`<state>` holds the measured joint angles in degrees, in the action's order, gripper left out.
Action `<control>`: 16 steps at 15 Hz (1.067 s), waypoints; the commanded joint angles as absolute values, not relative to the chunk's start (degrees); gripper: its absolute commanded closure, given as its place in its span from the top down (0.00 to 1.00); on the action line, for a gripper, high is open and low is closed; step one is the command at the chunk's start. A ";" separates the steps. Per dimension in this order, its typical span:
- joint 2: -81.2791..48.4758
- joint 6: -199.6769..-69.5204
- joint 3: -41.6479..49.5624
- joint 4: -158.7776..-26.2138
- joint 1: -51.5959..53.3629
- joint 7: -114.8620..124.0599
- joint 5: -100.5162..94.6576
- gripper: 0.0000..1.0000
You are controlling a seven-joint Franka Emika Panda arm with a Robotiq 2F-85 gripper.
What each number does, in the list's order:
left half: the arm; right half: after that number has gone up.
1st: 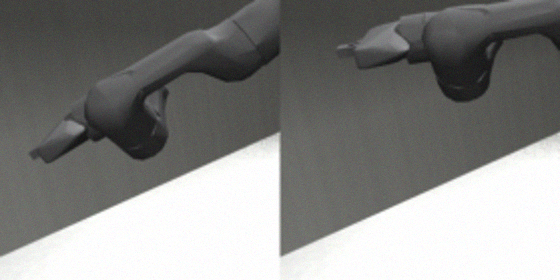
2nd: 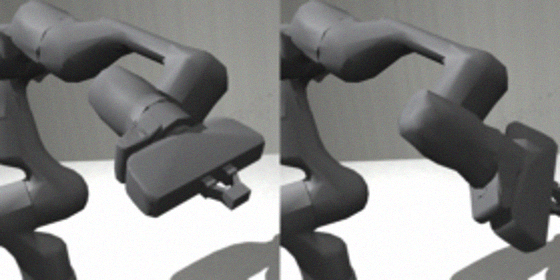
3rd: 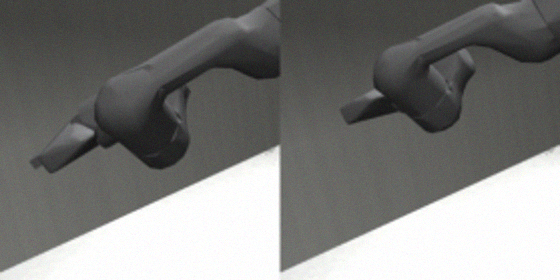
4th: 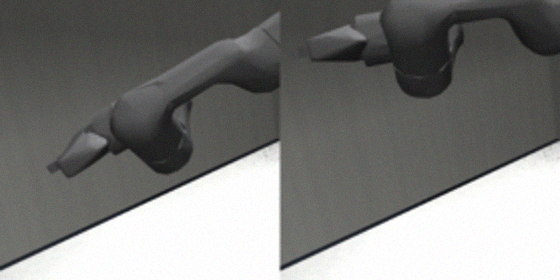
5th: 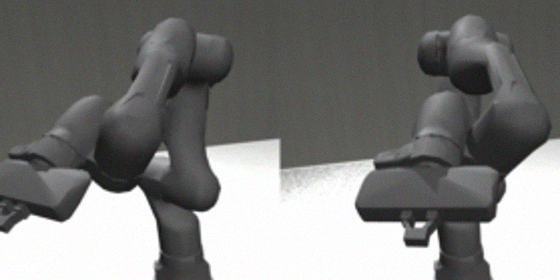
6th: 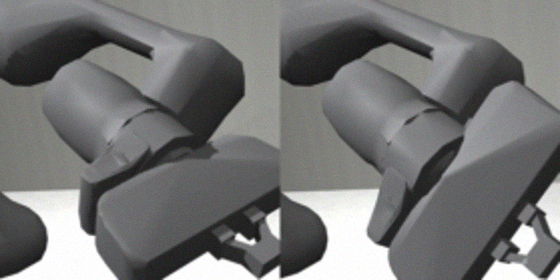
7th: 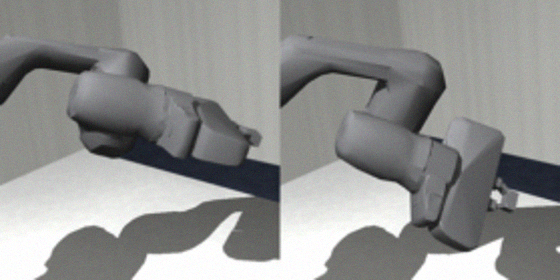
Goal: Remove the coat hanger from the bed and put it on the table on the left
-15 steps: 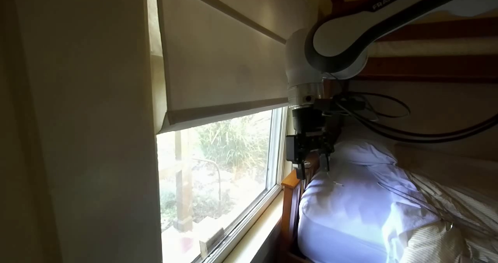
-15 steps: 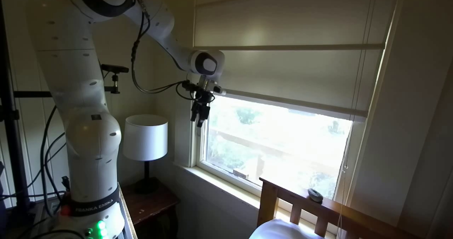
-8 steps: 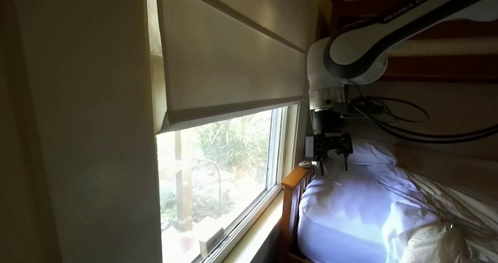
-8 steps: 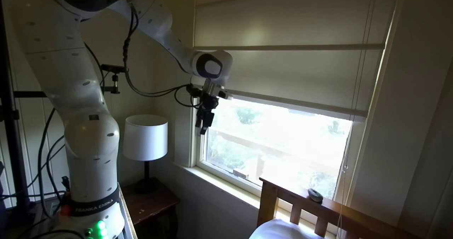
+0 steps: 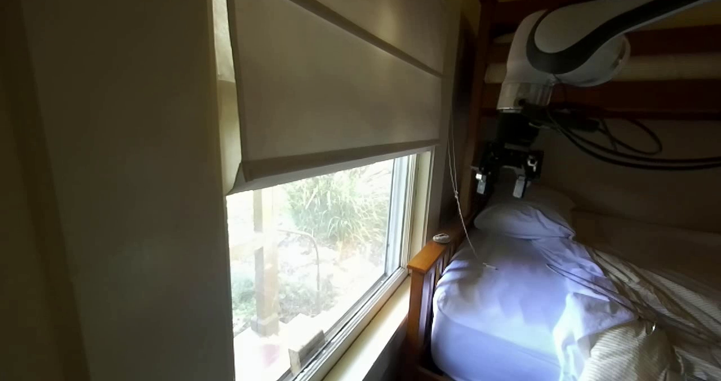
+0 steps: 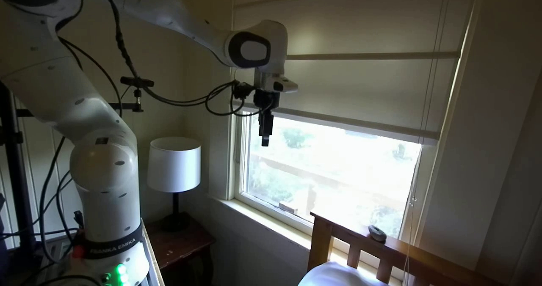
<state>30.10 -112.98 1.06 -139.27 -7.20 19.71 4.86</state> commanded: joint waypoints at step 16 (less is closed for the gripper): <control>33.54 -119.96 4.53 -129.19 -16.74 13.88 -19.98 1.00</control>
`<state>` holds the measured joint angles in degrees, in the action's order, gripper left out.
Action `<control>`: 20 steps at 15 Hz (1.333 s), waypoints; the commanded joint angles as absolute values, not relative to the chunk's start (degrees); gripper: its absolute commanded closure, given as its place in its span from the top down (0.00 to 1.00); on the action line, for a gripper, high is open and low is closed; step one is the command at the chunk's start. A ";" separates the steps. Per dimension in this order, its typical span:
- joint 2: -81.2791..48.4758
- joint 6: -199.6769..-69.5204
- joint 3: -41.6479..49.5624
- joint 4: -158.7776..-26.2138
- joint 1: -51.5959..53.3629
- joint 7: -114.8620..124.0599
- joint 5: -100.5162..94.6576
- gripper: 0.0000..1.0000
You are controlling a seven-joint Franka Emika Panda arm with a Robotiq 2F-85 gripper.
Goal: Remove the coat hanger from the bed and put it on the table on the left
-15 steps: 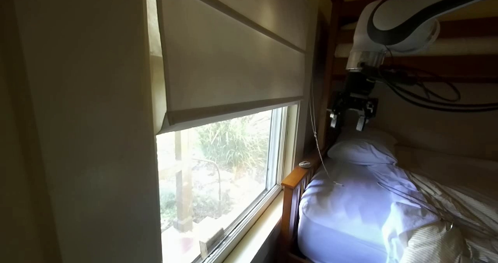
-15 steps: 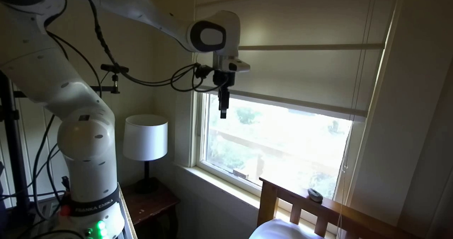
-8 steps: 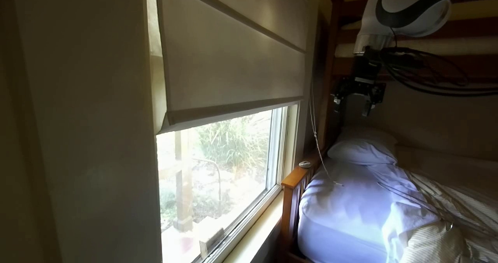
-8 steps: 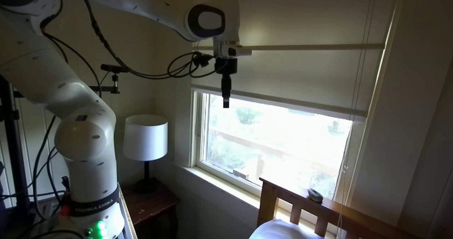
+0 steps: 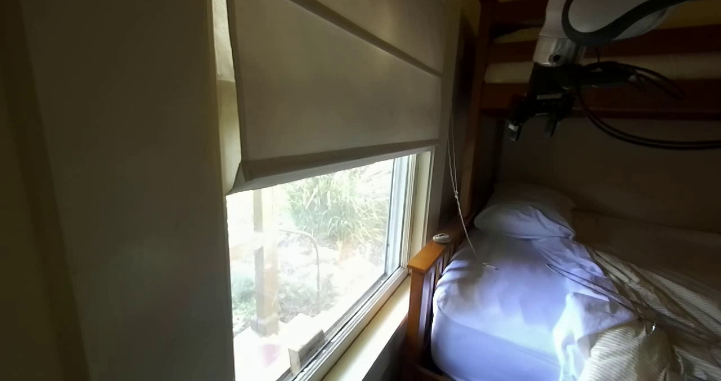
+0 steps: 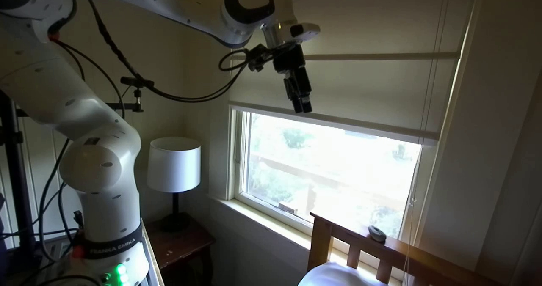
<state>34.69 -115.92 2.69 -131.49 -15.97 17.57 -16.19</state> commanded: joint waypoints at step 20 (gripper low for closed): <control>32.50 -123.59 3.55 -148.73 -30.31 37.56 -32.60 1.00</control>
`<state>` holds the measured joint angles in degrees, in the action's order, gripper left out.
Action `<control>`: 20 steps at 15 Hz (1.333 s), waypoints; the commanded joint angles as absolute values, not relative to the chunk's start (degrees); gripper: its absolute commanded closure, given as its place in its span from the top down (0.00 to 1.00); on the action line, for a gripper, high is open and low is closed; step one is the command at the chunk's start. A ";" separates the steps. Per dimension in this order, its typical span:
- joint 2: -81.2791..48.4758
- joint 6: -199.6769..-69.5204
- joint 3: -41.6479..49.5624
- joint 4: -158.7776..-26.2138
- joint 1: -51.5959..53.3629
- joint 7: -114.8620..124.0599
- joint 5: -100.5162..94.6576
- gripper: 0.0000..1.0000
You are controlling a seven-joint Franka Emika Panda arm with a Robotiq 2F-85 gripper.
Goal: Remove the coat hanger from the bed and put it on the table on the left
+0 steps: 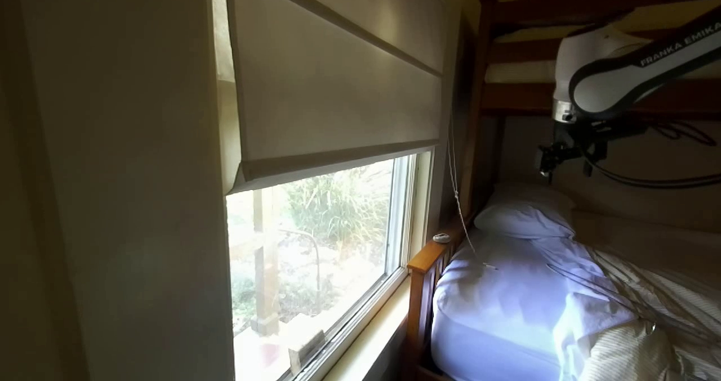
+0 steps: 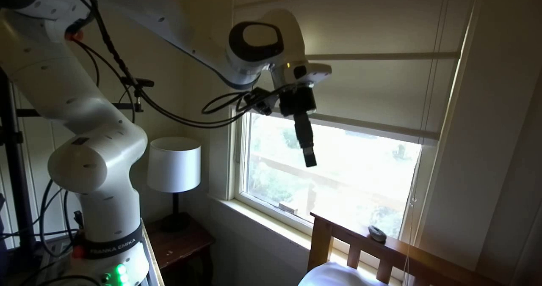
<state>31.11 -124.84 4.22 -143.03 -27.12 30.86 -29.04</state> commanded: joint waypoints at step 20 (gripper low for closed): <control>-11.58 -127.14 21.70 -133.93 -29.75 47.40 -32.12 1.00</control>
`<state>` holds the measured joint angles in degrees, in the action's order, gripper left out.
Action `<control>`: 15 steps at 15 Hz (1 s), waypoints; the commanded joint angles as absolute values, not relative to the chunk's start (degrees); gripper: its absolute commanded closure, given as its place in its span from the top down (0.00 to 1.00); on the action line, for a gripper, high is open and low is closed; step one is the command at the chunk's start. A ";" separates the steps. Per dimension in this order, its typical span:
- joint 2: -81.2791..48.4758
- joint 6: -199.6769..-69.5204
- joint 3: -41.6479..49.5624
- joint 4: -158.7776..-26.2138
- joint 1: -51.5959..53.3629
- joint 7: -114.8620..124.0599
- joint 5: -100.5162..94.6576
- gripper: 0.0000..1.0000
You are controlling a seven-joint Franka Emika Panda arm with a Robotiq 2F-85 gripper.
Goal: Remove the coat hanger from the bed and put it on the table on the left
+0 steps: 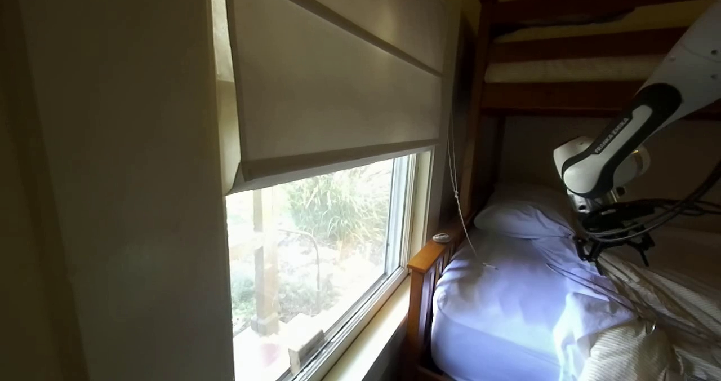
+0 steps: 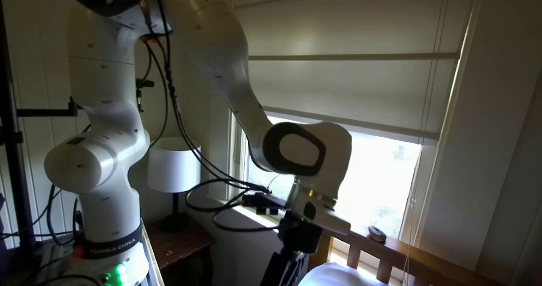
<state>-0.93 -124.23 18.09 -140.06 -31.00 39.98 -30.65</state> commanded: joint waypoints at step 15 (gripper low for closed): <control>-20.99 -123.04 23.95 -121.65 -22.51 40.56 -19.00 1.00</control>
